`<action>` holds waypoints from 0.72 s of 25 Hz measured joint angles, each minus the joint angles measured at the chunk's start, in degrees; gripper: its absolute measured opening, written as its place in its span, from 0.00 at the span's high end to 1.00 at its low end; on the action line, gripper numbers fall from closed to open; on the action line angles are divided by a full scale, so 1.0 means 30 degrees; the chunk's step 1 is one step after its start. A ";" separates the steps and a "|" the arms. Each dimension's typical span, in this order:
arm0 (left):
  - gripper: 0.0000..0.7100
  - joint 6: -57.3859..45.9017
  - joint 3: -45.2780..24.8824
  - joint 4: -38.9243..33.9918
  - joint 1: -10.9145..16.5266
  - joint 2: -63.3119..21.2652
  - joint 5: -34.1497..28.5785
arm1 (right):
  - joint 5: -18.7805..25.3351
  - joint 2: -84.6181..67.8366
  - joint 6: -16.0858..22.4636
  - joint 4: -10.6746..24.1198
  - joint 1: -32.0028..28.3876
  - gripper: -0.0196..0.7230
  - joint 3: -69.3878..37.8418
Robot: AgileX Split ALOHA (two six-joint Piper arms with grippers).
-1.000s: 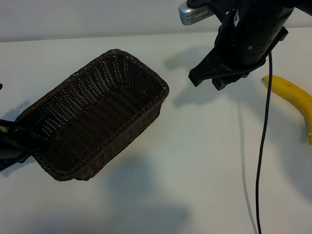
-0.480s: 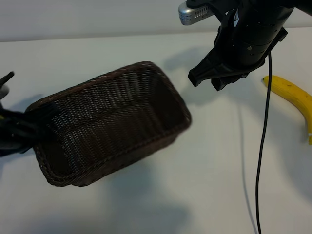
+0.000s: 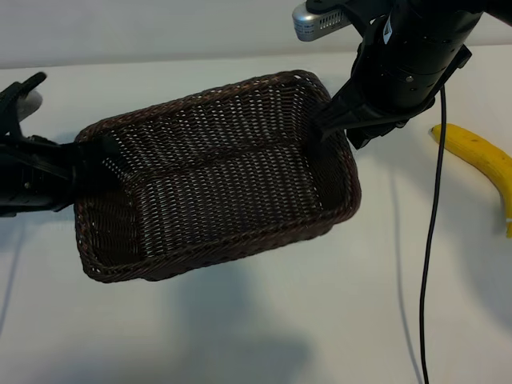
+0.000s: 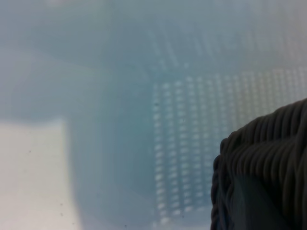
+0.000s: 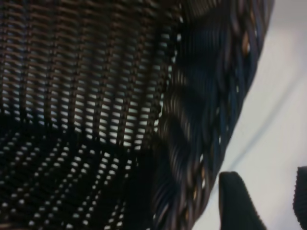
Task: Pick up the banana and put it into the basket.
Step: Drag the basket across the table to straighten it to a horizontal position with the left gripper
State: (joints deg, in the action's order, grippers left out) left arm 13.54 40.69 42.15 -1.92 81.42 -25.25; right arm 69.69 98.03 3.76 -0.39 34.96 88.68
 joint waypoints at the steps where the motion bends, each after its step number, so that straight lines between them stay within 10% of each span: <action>1: 0.76 0.0024 0.0323 -0.0259 0.0000 0.0359 -0.0270 | 0.0000 0.0000 0.0000 -0.0043 0.0000 0.55 0.0000; 18: 0.76 0.1477 0.5219 -0.0700 -0.0231 0.4744 -0.1564 | 0.0000 0.0000 0.0000 0.0130 0.0000 0.55 0.0000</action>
State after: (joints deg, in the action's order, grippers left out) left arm 17.97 56.35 40.05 -2.61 95.65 -29.95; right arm 69.69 98.03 3.76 0.00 34.96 88.68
